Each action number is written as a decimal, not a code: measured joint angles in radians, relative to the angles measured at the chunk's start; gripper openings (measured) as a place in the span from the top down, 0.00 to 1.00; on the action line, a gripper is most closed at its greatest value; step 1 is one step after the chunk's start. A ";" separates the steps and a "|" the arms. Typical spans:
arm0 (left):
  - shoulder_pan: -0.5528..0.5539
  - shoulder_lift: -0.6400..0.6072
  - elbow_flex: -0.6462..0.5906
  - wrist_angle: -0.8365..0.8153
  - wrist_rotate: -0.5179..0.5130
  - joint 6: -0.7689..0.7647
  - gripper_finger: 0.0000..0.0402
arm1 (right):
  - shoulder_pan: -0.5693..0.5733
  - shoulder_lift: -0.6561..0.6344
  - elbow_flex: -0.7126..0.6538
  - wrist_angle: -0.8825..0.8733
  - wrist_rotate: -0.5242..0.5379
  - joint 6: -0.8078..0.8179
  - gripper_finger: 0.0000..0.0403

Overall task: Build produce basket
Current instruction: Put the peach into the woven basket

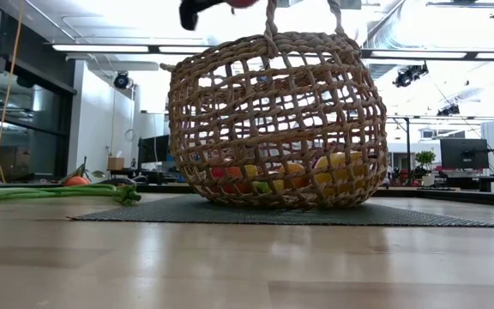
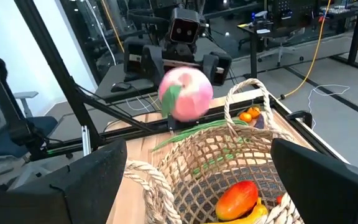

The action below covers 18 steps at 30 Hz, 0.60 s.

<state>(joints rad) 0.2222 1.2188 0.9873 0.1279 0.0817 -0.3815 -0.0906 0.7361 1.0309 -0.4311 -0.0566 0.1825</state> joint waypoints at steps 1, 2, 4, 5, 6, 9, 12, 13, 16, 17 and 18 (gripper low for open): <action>0.000 0.032 0.028 -0.020 0.000 0.001 0.29 | 0.000 0.003 0.000 0.000 0.000 0.000 0.04; 0.000 0.066 0.057 -0.044 -0.006 0.001 0.29 | 0.000 0.005 0.000 -0.002 0.000 0.000 0.04; 0.000 0.140 0.115 -0.090 -0.042 -0.018 0.29 | 0.000 0.005 0.000 -0.009 0.000 0.000 0.04; 0.000 0.175 0.139 -0.113 -0.060 -0.039 0.29 | 0.000 0.006 0.000 -0.007 0.000 0.000 0.04; 0.000 0.209 0.159 -0.136 -0.074 -0.063 0.29 | 0.000 0.007 0.000 -0.010 0.000 0.000 0.04; 0.000 0.302 0.205 -0.178 -0.086 -0.125 0.29 | 0.000 0.011 0.000 -0.025 0.000 0.000 0.04; 0.000 0.371 0.218 -0.190 -0.086 -0.149 0.29 | 0.000 0.011 0.000 -0.036 0.000 0.000 0.04; 0.000 0.392 0.218 -0.192 -0.095 -0.156 0.29 | 0.000 0.011 0.000 -0.039 0.000 0.000 0.04; -0.001 0.446 0.218 -0.193 -0.145 -0.177 0.29 | 0.000 0.011 0.000 -0.042 0.001 0.007 0.04; -0.001 0.460 0.218 -0.184 -0.166 -0.187 0.29 | 0.000 0.011 0.000 -0.042 0.001 0.018 0.04; 0.000 0.474 0.218 -0.175 -0.182 -0.201 0.29 | 0.000 0.011 0.000 -0.043 0.002 0.020 0.04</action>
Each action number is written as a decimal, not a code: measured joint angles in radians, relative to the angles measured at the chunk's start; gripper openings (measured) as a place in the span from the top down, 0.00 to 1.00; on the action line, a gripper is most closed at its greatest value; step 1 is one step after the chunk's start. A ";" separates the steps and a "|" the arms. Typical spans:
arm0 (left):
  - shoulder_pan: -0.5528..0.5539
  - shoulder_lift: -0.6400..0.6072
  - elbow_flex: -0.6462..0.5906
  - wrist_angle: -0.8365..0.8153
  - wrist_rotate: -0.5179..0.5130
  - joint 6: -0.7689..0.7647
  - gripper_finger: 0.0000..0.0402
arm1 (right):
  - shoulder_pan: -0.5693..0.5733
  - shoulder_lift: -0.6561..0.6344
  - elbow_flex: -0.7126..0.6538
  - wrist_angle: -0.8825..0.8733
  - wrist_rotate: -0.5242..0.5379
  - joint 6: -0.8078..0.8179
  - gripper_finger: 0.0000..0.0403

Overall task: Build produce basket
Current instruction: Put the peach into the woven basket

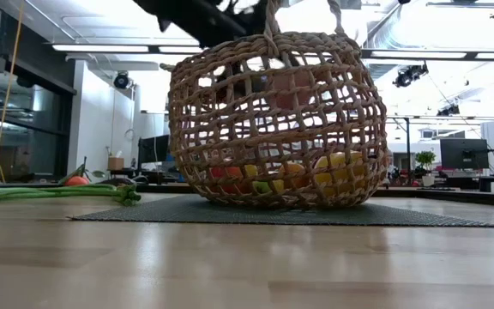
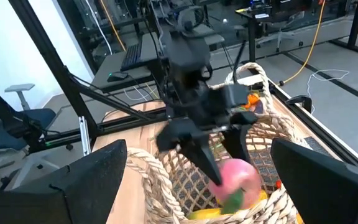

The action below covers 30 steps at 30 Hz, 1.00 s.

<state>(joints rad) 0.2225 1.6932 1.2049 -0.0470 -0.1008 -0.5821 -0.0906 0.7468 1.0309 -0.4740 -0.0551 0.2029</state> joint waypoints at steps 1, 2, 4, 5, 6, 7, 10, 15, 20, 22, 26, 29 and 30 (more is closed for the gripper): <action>0.001 0.014 0.000 0.002 -0.012 -0.014 0.29 | 0.000 0.000 0.000 -0.001 0.000 0.001 0.04; 0.002 0.026 0.000 0.003 -0.017 -0.027 0.29 | 0.000 0.000 0.000 0.000 0.000 0.001 0.04; 0.003 0.054 0.000 0.018 -0.018 -0.064 0.29 | 0.000 0.000 0.000 0.000 0.000 0.004 0.04; 0.003 0.066 0.000 0.027 -0.018 -0.088 0.29 | 0.000 0.000 0.000 0.000 0.000 0.007 0.04; 0.002 0.078 0.000 0.031 -0.018 -0.111 0.29 | 0.000 0.000 0.000 -0.001 0.001 0.007 0.04; 0.002 0.092 0.000 0.047 -0.019 -0.132 0.29 | 0.000 0.001 0.000 0.000 0.000 0.006 0.04; 0.002 0.128 0.000 0.099 -0.019 -0.195 0.29 | 0.000 0.007 0.000 0.000 0.000 0.006 0.04; 0.002 0.193 0.000 0.137 -0.032 -0.227 0.29 | 0.000 0.029 0.000 -0.005 0.025 0.006 0.04; 0.007 0.252 -0.001 0.140 -0.089 -0.224 0.29 | 0.000 0.062 0.000 0.000 0.047 0.006 0.04; 0.007 0.266 0.000 0.149 -0.094 -0.190 0.29 | 0.000 0.072 0.000 0.000 0.048 0.006 0.04; 0.007 0.276 0.000 0.149 -0.098 -0.129 0.29 | 0.000 0.071 0.000 0.001 0.048 0.006 0.04; 0.007 0.277 0.000 0.168 -0.097 -0.122 0.29 | 0.000 0.062 0.000 0.001 0.048 0.007 0.04; 0.007 0.277 0.000 0.178 -0.097 -0.122 0.29 | 0.000 0.058 0.000 0.003 0.048 0.007 0.04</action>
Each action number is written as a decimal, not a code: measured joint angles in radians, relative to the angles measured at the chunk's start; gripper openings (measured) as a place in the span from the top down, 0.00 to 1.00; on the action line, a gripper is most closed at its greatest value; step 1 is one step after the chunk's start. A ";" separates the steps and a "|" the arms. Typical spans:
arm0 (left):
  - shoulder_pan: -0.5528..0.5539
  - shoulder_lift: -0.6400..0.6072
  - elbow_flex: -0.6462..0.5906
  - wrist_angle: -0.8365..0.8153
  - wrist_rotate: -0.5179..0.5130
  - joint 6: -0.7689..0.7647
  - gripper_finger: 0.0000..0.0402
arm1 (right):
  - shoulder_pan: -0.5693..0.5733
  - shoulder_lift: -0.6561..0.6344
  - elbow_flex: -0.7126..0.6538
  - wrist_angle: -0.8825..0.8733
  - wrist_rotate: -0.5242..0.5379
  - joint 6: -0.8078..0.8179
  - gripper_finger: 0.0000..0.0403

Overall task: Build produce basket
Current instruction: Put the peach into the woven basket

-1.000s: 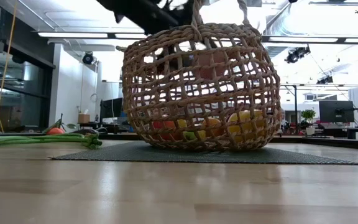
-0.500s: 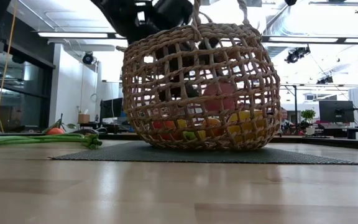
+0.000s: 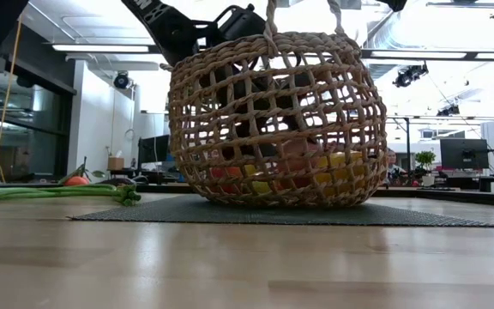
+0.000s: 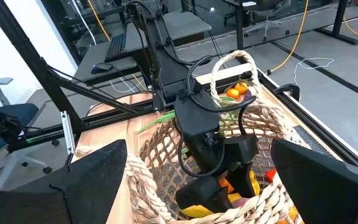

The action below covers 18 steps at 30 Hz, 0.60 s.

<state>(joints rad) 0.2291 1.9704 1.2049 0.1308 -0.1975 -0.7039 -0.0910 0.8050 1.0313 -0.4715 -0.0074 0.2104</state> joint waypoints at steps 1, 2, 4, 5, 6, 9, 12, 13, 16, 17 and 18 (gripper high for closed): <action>0.000 0.000 0.000 0.002 0.005 0.000 0.29 | 0.000 -0.002 0.000 -0.002 0.000 0.000 0.04; 0.000 0.000 0.000 0.002 0.010 0.004 0.29 | 0.000 -0.003 0.000 -0.001 0.000 0.000 0.04; 0.000 0.000 0.000 0.001 0.020 0.039 0.29 | 0.000 -0.005 0.000 -0.003 0.000 0.000 0.04; 0.000 0.000 0.000 0.001 0.030 0.060 0.29 | 0.000 -0.005 0.000 -0.002 0.000 0.001 0.04; 0.000 0.000 0.000 0.002 0.038 0.077 0.29 | 0.000 -0.006 0.000 -0.001 0.000 0.001 0.04; 0.000 0.000 0.000 0.017 0.042 0.084 0.29 | 0.000 -0.006 0.000 -0.002 0.000 0.002 0.04; 0.000 0.000 0.000 0.025 0.060 0.081 0.24 | 0.000 -0.006 0.000 -0.002 0.000 0.002 0.04; 0.002 0.000 0.000 0.024 0.062 0.085 0.21 | 0.000 -0.006 0.000 -0.002 0.000 0.002 0.04; 0.011 0.000 0.000 0.017 0.079 0.081 0.10 | 0.000 -0.006 0.000 -0.002 0.000 0.002 0.04; 0.015 -0.001 0.000 0.015 0.093 0.072 0.06 | 0.000 -0.006 0.000 -0.002 0.000 0.002 0.04; 0.020 -0.002 0.000 0.016 0.109 0.054 0.03 | 0.000 -0.006 0.000 -0.002 0.000 0.002 0.04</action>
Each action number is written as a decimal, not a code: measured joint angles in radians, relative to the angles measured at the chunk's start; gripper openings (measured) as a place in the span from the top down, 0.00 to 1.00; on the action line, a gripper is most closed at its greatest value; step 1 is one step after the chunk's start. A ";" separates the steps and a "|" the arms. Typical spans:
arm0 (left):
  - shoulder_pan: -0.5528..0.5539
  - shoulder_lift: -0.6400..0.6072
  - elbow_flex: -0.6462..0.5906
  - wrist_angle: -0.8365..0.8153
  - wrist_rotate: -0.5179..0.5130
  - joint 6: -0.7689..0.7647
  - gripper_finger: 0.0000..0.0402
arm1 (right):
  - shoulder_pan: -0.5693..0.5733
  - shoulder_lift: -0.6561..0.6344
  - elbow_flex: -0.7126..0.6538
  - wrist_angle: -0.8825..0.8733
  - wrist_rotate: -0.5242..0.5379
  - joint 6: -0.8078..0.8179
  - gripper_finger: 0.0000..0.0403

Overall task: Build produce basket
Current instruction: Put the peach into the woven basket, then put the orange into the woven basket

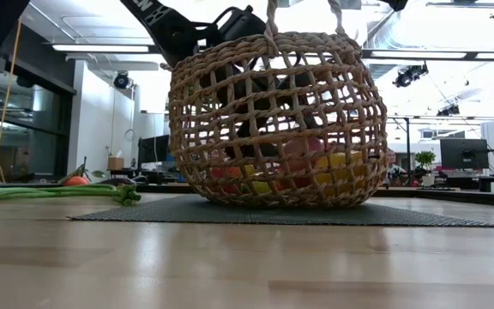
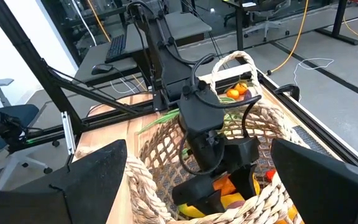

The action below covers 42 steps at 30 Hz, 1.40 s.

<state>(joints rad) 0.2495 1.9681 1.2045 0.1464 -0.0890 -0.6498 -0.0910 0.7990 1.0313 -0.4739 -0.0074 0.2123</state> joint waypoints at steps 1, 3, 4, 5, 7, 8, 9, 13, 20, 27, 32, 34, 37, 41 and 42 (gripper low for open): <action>0.005 -0.001 0.000 0.003 0.016 -0.024 0.02 | 0.000 0.000 0.000 0.000 0.000 0.000 0.04; 0.015 -0.001 0.000 0.022 0.050 -0.070 0.04 | 0.000 0.000 0.000 0.000 0.000 -0.003 0.04; 0.020 -0.001 0.000 0.036 0.068 -0.091 0.05 | 0.000 0.000 0.000 0.000 0.000 -0.003 0.04; 0.024 -0.001 0.000 0.047 0.086 -0.120 0.06 | 0.000 0.000 0.000 0.000 0.000 -0.003 0.04; 0.031 -0.003 0.000 0.049 0.112 -0.184 0.07 | 0.000 0.000 0.000 0.000 0.000 -0.004 0.04; 0.033 -0.003 0.000 0.048 0.130 -0.201 0.07 | 0.000 0.000 0.000 0.000 0.000 -0.006 0.04; 0.034 -0.003 0.000 0.048 0.147 -0.207 0.07 | 0.000 0.000 0.000 0.000 0.000 -0.008 0.04; 0.032 -0.003 0.000 0.101 0.180 -0.252 0.07 | 0.000 0.000 0.000 0.000 0.000 -0.008 0.04; 0.028 -0.012 0.053 0.031 0.143 -0.290 0.07 | 0.000 0.000 0.000 0.000 0.000 -0.011 0.04; 0.023 -0.011 0.141 -0.141 0.038 -0.263 0.07 | 0.000 0.000 0.000 0.000 0.000 -0.009 0.04; 0.016 -0.011 0.218 -0.318 -0.010 -0.282 0.07 | 0.000 0.000 0.000 -0.001 0.000 -0.011 0.04; 0.016 -0.011 0.234 -0.375 -0.012 -0.281 0.07 | 0.000 0.000 0.000 -0.001 0.000 -0.011 0.04; 0.012 -0.011 0.267 -0.467 -0.024 -0.277 0.07 | 0.000 0.000 0.000 -0.004 0.000 -0.011 0.04; 0.003 -0.019 0.320 -0.585 -0.030 -0.245 0.07 | 0.000 0.000 0.000 -0.008 0.000 -0.010 0.04; -0.003 -0.027 0.330 -0.595 -0.032 -0.240 0.07 | 0.000 0.000 0.000 -0.008 0.000 -0.010 0.04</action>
<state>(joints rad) 0.2467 1.9414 1.5344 -0.4486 -0.1206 -0.8902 -0.0908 0.7990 1.0313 -0.4816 -0.0074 0.2024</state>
